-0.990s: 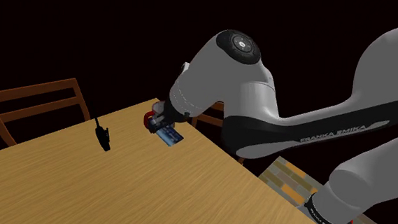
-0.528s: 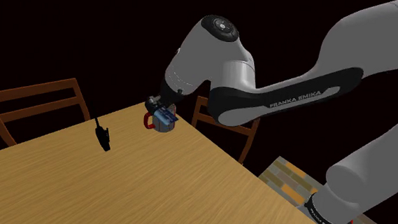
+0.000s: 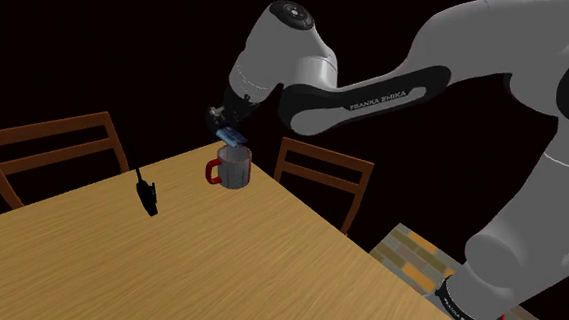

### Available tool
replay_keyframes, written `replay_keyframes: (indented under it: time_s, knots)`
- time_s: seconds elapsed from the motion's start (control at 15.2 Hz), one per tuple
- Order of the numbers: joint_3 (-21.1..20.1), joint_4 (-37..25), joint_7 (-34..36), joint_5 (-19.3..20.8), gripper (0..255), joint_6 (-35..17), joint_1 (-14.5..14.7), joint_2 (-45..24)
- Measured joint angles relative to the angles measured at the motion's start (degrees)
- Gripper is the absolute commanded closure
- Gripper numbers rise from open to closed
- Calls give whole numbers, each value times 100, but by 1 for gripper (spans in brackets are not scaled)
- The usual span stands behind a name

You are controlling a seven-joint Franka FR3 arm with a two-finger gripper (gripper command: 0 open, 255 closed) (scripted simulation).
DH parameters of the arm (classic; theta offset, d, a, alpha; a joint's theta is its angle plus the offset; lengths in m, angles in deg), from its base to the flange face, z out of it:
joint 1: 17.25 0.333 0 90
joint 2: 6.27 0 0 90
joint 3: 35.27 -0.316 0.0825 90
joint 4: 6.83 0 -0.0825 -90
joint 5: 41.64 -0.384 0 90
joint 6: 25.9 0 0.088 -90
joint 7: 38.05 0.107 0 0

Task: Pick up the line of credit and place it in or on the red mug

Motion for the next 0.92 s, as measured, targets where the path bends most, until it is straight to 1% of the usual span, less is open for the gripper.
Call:
replay_keyframes:
  time_s: [0.13, 0.2, 0.4, 0.92]
  knots:
    - [189, -480, -29, 367, 255, 190, 182, -498]
    - [240, -545, -46, 438, 255, 190, 201, -594]
    - [319, -457, 14, 569, 255, 47, 206, -674]
    - [609, -221, 481, 1117, 255, -314, 435, -948]
